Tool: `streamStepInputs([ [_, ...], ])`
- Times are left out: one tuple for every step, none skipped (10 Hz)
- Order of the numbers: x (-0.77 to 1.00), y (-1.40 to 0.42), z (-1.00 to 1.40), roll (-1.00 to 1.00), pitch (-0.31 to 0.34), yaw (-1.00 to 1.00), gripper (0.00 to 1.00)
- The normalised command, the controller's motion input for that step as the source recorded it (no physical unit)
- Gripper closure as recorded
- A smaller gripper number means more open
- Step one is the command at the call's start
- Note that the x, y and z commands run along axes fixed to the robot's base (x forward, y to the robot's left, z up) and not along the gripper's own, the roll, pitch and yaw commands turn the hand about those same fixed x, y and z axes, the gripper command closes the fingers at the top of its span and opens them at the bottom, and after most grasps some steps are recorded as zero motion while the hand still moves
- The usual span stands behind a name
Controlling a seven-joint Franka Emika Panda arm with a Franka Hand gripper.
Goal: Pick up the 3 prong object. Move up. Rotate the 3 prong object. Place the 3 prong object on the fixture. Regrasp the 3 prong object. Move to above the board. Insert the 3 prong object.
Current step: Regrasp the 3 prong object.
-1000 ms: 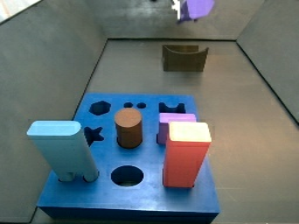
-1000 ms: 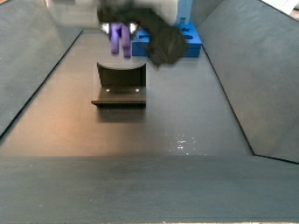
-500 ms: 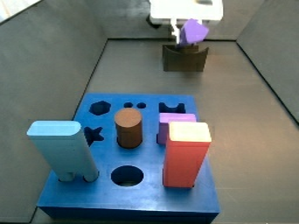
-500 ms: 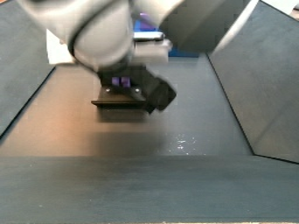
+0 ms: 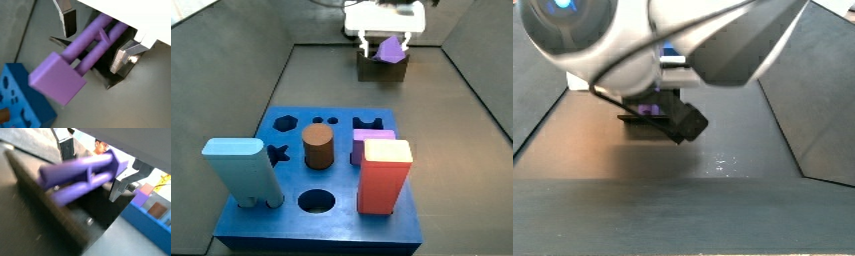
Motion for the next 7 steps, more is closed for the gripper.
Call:
streamStepInputs([
  [-0.02,0.01,1.0,0.01,0.065,0.01,0.0],
  [-0.02,0.0,1.0,0.01,0.066,0.0,0.0],
  [-0.03,0.01,1.0,0.02,0.066,-0.01,0.0],
  [-0.03,0.01,0.85,0.03,0.066,-0.02,0.0],
  [-0.03,0.01,0.65,0.04,0.063,-0.03,0.0],
  [-0.03,0.01,0.46,0.05,0.063,-0.03,0.0],
  [-0.02,0.01,0.27,0.05,0.065,-0.03,0.0],
])
